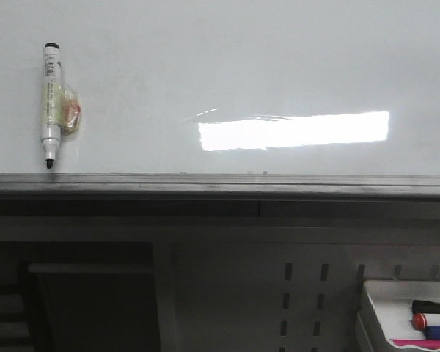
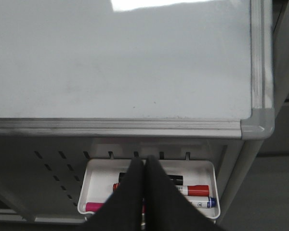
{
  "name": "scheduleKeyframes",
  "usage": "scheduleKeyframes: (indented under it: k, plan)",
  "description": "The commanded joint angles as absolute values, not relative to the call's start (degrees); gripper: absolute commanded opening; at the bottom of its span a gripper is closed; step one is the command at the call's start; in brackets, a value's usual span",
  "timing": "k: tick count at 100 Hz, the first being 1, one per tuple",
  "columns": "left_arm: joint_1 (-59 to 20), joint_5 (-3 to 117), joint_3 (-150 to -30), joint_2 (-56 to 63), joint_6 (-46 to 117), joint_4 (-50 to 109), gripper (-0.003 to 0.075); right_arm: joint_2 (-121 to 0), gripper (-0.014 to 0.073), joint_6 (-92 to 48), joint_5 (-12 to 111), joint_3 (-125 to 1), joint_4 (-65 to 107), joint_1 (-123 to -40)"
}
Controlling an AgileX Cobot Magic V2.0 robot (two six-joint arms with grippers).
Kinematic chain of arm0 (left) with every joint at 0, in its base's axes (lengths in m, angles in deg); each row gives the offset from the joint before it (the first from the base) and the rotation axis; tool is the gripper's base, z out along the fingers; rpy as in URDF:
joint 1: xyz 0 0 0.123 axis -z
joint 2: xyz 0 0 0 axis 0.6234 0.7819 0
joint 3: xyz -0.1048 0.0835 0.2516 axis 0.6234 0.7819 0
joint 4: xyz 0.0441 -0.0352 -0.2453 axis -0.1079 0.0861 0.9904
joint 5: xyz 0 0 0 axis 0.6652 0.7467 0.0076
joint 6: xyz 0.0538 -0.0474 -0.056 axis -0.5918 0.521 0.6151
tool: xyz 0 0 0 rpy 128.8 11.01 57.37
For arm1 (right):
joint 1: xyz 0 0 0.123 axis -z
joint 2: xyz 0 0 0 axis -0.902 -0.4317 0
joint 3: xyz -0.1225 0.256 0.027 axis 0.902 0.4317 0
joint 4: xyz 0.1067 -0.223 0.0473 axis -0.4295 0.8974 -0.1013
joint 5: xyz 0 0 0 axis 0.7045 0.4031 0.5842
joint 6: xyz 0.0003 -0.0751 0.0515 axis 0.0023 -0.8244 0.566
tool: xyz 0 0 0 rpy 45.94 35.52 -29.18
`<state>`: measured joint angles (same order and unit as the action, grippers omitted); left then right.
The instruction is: Write number 4 on whiteboard
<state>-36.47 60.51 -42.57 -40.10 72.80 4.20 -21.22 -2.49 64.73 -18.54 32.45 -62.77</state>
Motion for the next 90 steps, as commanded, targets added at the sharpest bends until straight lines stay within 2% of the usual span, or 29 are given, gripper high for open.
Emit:
scheduleKeyframes:
  k: [1,7,12,24,27,31,49,75,90]
  plan:
    - [-35.94,55.39,-46.25,-35.61,73.45,4.32,-0.0019,-25.2,-0.0064,-2.52,61.74,-21.89,32.28,-62.41]
    - [-35.94,54.26,-46.84,-33.54,73.45,4.47,0.0002,-26.06,-0.0064,-2.52,61.13,-21.89,32.28,-62.41]
    - [-35.85,52.97,-46.85,-32.23,73.45,4.47,0.0072,-26.21,-0.0064,-2.52,61.13,-21.89,32.28,-62.41]
    - [-35.85,46.84,-46.85,-29.33,73.45,5.13,0.0375,-26.21,-0.0064,-2.52,61.13,-21.89,32.28,-62.41]
    - [-35.85,44.12,-46.85,-28.29,73.45,6.06,0.0435,-26.21,-0.0064,-2.52,61.13,-21.89,32.28,-62.41]
    - [-35.81,41.35,-46.85,-27.06,73.53,7.89,0.0473,-26.21,-0.0064,-2.52,60.69,-21.89,32.28,-62.41]
    - [-31.62,32.76,-47.42,-19.1,73.53,10.94,0.0473,-26.21,-0.0064,-2.52,61.38,-21.89,31.87,-62.41]
    - [-12.11,25.4,-51.51,-4.64,73.53,12.02,0.0473,-26.21,-0.0064,-2.52,61.01,-21.89,31.87,-62.41]
    - [-7.29,19.77,-52.49,3.45,73.53,18.05,0.0473,-26.21,-0.0064,-2.52,60.86,-21.89,31.87,-62.41]
